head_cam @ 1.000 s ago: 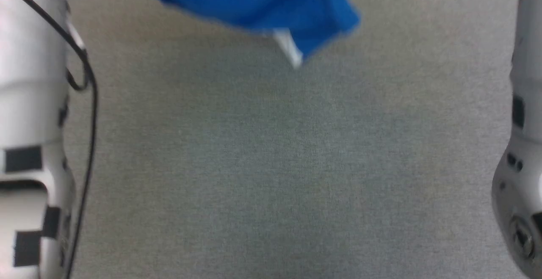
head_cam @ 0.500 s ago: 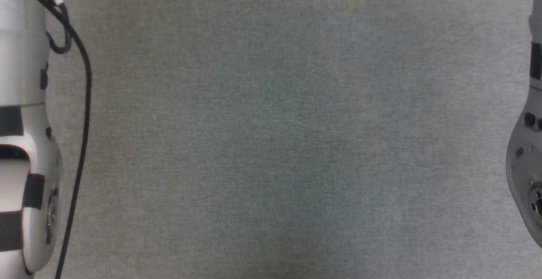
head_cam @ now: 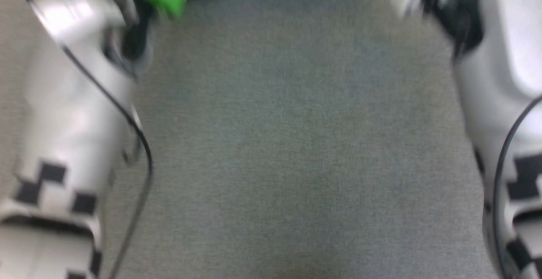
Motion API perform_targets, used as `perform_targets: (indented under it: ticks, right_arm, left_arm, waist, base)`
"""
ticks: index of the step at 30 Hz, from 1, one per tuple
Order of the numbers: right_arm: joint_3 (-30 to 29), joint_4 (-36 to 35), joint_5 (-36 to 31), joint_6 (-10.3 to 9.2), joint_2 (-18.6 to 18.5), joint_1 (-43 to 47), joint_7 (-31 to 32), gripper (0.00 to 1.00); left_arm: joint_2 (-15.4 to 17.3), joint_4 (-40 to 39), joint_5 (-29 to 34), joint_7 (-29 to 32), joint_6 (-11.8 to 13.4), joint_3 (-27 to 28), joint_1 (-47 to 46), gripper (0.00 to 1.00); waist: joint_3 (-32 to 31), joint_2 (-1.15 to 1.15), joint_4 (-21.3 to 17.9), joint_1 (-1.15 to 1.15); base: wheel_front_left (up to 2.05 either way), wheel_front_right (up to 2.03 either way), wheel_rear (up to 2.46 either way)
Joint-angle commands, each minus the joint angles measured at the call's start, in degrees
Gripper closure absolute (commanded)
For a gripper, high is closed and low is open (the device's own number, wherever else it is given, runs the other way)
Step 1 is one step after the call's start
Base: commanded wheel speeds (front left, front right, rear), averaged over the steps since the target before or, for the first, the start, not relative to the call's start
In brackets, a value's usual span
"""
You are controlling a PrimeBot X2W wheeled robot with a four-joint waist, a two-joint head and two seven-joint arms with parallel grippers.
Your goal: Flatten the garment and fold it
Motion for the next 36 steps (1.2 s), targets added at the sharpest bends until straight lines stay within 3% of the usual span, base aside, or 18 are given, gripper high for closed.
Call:
perform_targets:
  ticks: [1, 10, 19, 29, 36]
  right_arm:
    - [0.90, -1.03, 1.63, -0.08, -0.77, 3.26, -0.23, 1.00]
    - [4.16, -12.88, 14.45, -0.08, -5.61, 32.63, 1.12, 1.00]
    - [0.27, -23.02, 18.67, -0.08, -6.03, 53.12, 8.71, 1.00]
    - [-4.23, -34.50, 18.91, -0.08, -4.34, 65.17, 21.00, 1.00]
    - [-6.73, -38.25, 17.30, -0.08, -2.98, 62.44, 22.74, 1.00]
  left_arm:
    - [0.42, -1.08, -1.35, -0.89, -0.40, -1.27, 3.58, 1.00]
    - [1.84, -11.90, -12.01, -7.86, -0.41, -8.57, 32.16, 1.00]
    - [3.41, -16.00, -14.79, -5.84, 0.37, -12.39, 46.99, 1.00]
    - [6.17, -21.93, -19.02, -1.30, 4.16, -13.18, 56.87, 1.00]
    - [6.04, -25.59, -20.50, -2.71, 5.53, -10.26, 55.62, 1.00]
  waist:
    - [-6.62, 0.00, 1.32, 0.00]
    - [-19.36, 0.00, 1.56, 0.00]
    - [-23.35, 0.00, 1.72, 0.00]
    - [-24.48, 0.00, 1.43, 0.00]
    - [-23.83, 0.00, 1.58, 0.00]
  base:
    - [0.00, 0.00, 0.00]
    - [0.00, 0.00, 0.00]
    - [0.00, 0.00, 0.00]
    - [0.00, 0.00, 0.00]
    - [0.00, 0.00, 0.00]
